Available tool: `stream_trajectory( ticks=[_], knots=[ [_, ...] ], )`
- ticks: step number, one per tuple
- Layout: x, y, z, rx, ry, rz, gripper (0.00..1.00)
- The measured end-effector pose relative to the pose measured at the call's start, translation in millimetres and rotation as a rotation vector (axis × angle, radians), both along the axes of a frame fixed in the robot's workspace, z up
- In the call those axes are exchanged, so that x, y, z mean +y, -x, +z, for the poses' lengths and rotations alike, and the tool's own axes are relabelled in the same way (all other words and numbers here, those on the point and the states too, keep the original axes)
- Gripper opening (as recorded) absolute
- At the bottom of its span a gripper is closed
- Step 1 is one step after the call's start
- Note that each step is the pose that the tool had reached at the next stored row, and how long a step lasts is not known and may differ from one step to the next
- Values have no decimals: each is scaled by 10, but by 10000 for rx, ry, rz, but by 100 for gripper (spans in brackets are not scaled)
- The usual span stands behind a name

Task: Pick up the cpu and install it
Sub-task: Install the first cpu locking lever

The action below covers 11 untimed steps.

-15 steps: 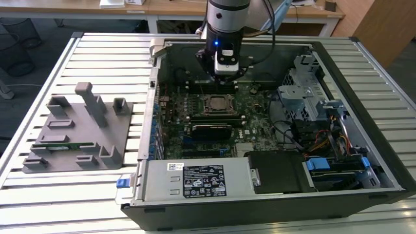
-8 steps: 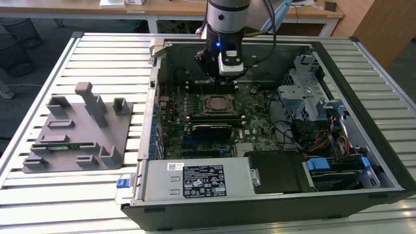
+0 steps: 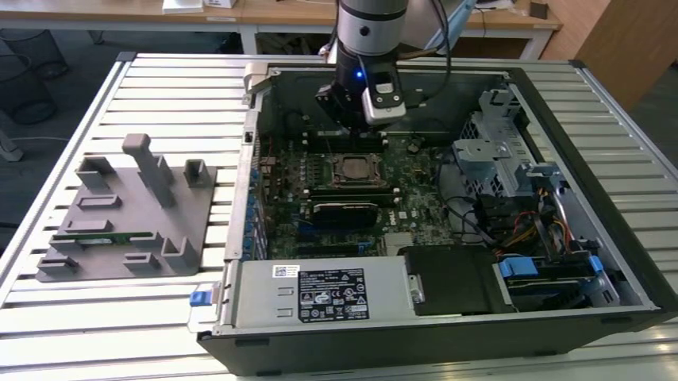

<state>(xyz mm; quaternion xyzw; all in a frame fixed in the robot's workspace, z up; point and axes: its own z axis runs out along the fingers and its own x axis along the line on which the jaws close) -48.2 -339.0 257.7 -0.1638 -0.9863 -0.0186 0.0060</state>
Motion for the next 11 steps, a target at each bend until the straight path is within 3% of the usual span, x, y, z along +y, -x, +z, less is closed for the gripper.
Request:
stream_trajectory(
  ticks=[3, 8, 11],
  knots=[
    [0, 35, -3, 1, -147, 127, 11],
    [0, 159, -6, -1, -150, 227, 11],
    [0, 160, -9, 5, -148, 750, 11]
  ],
)
